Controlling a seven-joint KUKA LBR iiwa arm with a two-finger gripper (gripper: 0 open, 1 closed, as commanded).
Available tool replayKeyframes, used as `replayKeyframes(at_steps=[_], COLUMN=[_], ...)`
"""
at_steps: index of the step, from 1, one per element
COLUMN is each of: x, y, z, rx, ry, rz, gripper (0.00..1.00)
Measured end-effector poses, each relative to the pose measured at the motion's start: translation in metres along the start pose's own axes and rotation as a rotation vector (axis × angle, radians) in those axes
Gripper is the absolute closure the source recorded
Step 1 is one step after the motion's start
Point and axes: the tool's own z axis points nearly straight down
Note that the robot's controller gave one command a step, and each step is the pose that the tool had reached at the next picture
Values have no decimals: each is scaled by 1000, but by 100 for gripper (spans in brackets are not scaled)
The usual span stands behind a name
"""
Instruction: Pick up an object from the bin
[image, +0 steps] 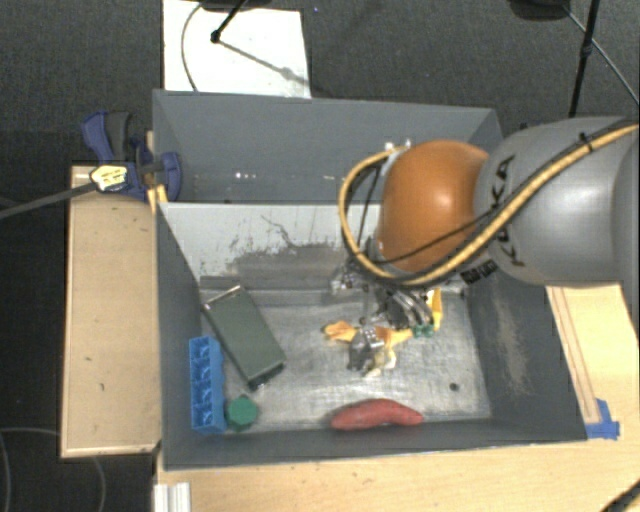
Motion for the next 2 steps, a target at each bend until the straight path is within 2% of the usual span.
replayKeyframes(at_steps=[1,2], x=[-5,7], y=[-15,-59], z=[18,52], rx=[-1,0], ry=[-6,0], rz=[-145,-342], gripper=[0,0])
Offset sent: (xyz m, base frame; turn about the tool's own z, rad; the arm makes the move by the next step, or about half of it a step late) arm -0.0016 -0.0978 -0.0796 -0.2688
